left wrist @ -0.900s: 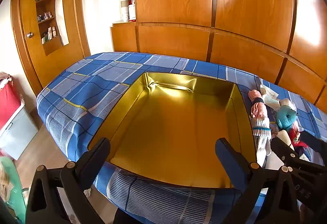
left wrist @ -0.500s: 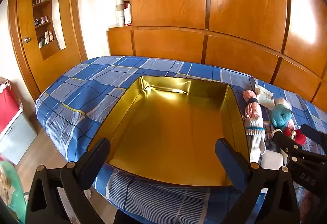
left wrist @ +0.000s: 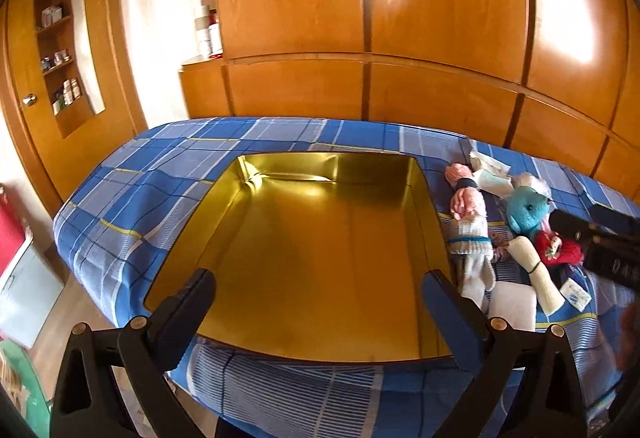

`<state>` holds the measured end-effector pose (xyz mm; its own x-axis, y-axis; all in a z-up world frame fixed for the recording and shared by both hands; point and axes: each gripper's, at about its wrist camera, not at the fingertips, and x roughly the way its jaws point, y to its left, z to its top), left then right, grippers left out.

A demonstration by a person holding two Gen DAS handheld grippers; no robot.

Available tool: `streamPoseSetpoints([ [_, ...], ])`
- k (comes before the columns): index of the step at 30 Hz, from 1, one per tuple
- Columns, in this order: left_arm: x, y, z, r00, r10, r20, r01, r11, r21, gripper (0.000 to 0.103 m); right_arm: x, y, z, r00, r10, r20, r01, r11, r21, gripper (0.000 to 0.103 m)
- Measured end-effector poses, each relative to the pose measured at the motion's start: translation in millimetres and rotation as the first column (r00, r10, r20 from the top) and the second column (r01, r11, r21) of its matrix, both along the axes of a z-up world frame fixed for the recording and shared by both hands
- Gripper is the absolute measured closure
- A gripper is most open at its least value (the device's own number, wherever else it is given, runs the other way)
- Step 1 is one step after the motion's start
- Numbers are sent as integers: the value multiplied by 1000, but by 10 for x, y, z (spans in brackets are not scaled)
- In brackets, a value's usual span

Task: Organize soft objects
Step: 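Move the left tool over the pile of soft items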

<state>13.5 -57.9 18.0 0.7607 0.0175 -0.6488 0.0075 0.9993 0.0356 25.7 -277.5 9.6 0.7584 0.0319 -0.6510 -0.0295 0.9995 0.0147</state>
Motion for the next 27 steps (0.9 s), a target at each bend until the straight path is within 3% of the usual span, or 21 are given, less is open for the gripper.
streamPoseSetpoints([
  [11, 65, -400, -35, 990, -141, -27, 141, 990, 12, 0, 174, -791, 123, 996, -85, -14, 86, 995, 49, 12],
  [17, 102, -682, -62, 972, -230, -44, 231, 973, 14, 0, 235, -1306, -2, 988, -154, -20, 155, 985, 70, 12],
  [23, 137, -970, -172, 942, -321, -92, 322, 947, -11, 0, 258, -1688, -159, 970, -237, -57, 243, 958, 153, 12],
  [27, 119, -1167, -241, 893, -426, -148, 422, 905, -58, 0, 227, -1781, -146, 965, -256, -52, 261, 945, 199, 12],
])
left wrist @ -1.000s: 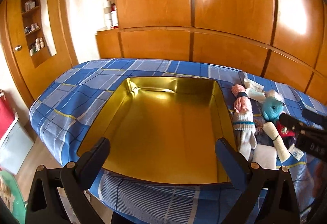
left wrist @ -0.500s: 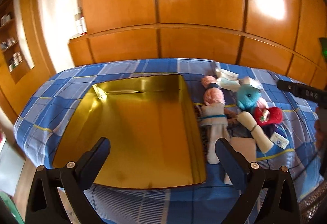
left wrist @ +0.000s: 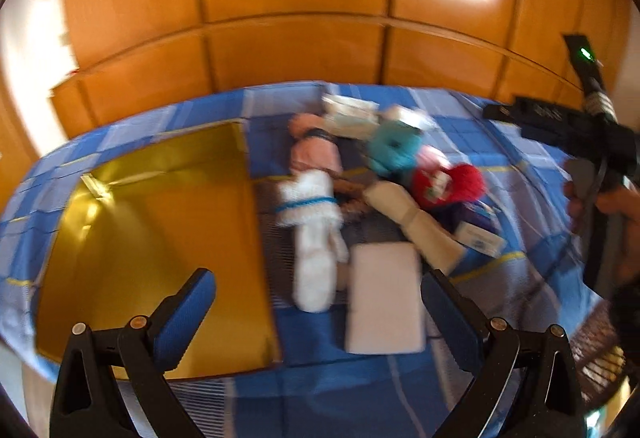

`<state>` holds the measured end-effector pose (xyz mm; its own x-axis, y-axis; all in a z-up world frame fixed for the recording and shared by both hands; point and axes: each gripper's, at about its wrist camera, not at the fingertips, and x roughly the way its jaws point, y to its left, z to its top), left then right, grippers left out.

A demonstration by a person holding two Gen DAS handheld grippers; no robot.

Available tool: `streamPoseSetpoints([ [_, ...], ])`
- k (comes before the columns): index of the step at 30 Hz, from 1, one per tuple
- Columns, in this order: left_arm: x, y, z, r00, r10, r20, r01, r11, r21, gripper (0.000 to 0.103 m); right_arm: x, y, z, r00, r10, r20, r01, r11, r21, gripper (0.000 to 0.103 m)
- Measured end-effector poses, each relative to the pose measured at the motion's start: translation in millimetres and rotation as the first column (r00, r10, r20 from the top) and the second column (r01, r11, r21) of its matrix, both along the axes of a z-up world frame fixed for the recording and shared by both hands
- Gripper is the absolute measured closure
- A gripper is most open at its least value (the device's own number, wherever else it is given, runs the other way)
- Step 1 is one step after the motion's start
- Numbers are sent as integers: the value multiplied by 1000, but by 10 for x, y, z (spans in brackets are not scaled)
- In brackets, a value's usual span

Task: Organize soft objects
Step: 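Move the left tool over the pile of soft items, then grasp the white rectangular sponge with the left gripper and lift it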

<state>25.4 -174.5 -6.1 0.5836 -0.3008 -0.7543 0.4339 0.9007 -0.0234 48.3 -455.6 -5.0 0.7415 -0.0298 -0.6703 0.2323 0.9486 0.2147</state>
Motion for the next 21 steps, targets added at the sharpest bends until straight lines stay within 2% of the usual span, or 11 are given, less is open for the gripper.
streamPoseSetpoints([
  [2, 6, -129, -46, 998, -61, -28, 61, 998, 3, 0, -2, -23, -2, 1000, -3, -1, 3, 1000, 20, 12],
  [6, 85, -358, -200, 989, -120, -91, 122, 992, 19, 0, -3, -2, 6, 1000, 11, -2, -11, 999, 31, 12],
  [10, 128, -526, -451, 970, -162, -181, 176, 982, 61, 20, -16, 36, 39, 1000, 23, 8, -23, 999, 25, 12],
  [11, 133, -576, -528, 965, -170, -201, 188, 979, 74, 20, -21, 36, 47, 1000, 24, 12, -24, 999, 27, 12],
  [14, 126, -664, -614, 968, -172, -181, 195, 973, 120, 21, -33, 22, 70, 1000, 23, 22, -24, 999, 41, 12],
  [17, 157, -728, -688, 965, -176, -194, 203, 971, 128, 24, -39, 15, 84, 999, 22, 26, -23, 999, 47, 12],
  [19, 157, -761, -730, 965, -185, -188, 213, 967, 141, 29, -41, 13, 84, 999, 23, 26, -24, 999, 48, 12],
  [21, 157, -756, -711, 967, -189, -169, 212, 969, 125, 39, -37, 14, 80, 999, 25, 23, -26, 998, 51, 12],
])
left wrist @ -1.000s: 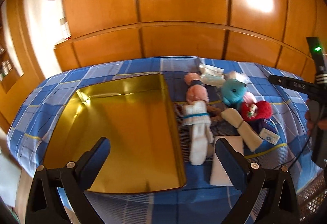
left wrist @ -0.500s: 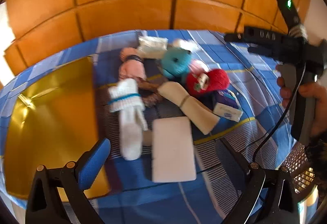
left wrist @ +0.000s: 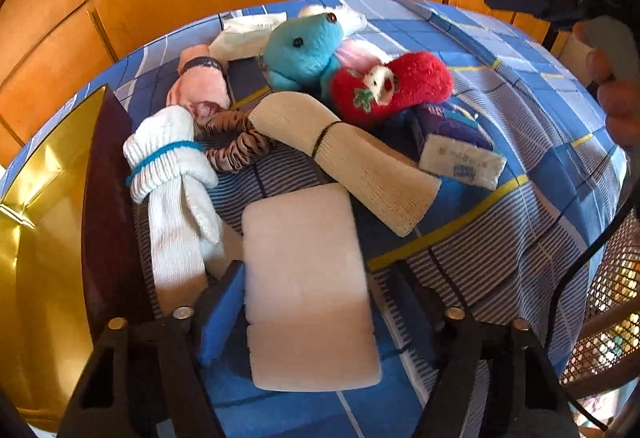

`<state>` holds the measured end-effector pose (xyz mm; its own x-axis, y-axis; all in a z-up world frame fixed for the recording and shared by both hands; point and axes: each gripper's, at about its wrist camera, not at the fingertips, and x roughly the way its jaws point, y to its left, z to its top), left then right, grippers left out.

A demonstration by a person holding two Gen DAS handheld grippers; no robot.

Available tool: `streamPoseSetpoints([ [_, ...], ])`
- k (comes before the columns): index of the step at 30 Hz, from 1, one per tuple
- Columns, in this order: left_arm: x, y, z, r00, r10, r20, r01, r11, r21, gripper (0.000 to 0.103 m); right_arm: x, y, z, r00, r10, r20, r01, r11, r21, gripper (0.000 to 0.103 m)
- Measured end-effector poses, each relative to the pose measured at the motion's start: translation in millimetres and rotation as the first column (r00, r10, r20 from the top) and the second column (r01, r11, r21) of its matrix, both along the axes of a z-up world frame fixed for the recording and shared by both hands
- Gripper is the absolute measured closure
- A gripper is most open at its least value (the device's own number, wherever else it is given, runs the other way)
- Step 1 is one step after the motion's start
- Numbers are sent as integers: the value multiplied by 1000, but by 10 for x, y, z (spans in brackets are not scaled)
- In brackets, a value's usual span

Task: Organize soft objects
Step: 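Grasp the white rectangular sponge with the left gripper and lift it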

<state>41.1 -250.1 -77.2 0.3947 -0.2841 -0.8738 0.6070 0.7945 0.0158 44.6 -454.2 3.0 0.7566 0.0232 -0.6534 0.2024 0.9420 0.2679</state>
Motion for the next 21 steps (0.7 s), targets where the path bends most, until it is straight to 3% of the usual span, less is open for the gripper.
streamPoseSetpoints([
  [2, -2, 10, 6, 1000, -3, 21, 3, 1000, -4, 47, 6, 14, -10, 1000, 3, -5, -3, 1000, -4, 12],
  [8, -6, 107, 23, 1000, -7, 22, 8, 997, -76, 50, 63, 128, -82, 997, 59, -40, -60, 998, -14, 12],
  [14, -99, 216, 244, 998, -24, 56, 33, 986, -161, 49, 134, 310, -184, 985, 145, -88, -148, 989, -29, 12],
  [18, -200, 392, 362, 998, -24, 61, 36, 979, -202, 49, 161, 506, -223, 951, 295, -96, -293, 955, 37, 14],
  [21, -247, 550, 474, 997, 11, 72, 7, 971, -238, 49, 173, 729, -314, 903, 407, -141, -403, 914, 57, 28],
])
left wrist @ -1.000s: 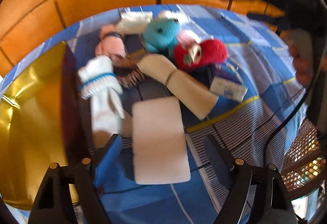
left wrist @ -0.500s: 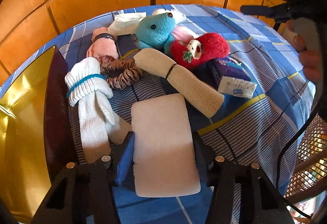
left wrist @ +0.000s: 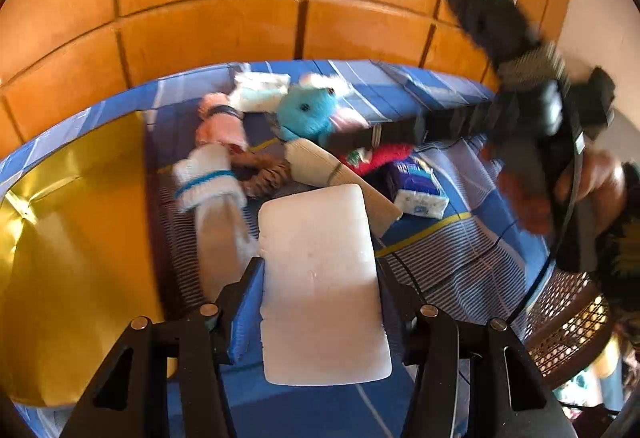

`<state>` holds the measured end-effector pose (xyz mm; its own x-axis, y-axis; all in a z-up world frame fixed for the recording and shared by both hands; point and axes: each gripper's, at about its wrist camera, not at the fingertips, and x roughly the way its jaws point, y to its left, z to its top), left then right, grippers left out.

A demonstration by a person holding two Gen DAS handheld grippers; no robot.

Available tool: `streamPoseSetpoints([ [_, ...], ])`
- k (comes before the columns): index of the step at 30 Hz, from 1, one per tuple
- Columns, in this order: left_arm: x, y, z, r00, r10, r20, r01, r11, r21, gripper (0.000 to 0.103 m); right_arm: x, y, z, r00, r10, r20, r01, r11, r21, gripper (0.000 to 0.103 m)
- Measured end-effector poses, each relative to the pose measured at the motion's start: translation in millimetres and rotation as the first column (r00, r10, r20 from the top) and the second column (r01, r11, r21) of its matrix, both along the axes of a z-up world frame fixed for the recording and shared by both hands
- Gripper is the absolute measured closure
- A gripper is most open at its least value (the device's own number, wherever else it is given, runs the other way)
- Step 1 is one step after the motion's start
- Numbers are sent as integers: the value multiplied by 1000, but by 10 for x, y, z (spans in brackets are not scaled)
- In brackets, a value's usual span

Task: Organize soft objects
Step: 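Grasp the white rectangular sponge with the left gripper and lift it, then carry the sponge into the gold box and open the left gripper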

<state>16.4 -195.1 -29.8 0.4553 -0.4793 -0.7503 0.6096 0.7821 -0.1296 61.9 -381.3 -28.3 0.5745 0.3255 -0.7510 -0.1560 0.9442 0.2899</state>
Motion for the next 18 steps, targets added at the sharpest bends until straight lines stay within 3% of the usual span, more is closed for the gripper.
streamPoseSetpoints([
  [3, 6, 234, 152, 997, 74, 13, -73, 995, -61, 48, 35, 227, -156, 994, 82, -74, -84, 996, -31, 37],
  [5, 72, 389, 239, 991, 131, 12, -129, 987, -100, 48, 61, 348, -266, 988, 104, -111, -112, 991, -69, 38],
  [6, 110, 459, 264, 988, 156, 9, -154, 982, -113, 48, 68, 379, -306, 987, 107, -123, -118, 989, -88, 48],
  [7, 147, 538, 285, 983, 184, 6, -182, 976, -124, 48, 77, 408, -342, 986, 106, -127, -119, 988, -102, 69],
  [8, 213, 651, 318, 973, 230, 4, -227, 964, -135, 48, 92, 422, -376, 987, 92, -133, -109, 986, -128, 75],
  [10, 303, 802, 333, 955, 295, 8, -292, 948, -124, 48, 109, 418, -423, 988, 59, -142, -83, 983, -165, 76],
  [14, 564, 1135, 322, 886, 463, 24, -462, 886, -52, 48, 100, 406, -506, 980, 86, -178, -111, 984, -136, 79],
  [18, 727, 1289, 280, 845, 534, 43, -534, 845, 9, 48, 85, 459, -575, 975, 107, -196, -141, 976, -167, 79],
])
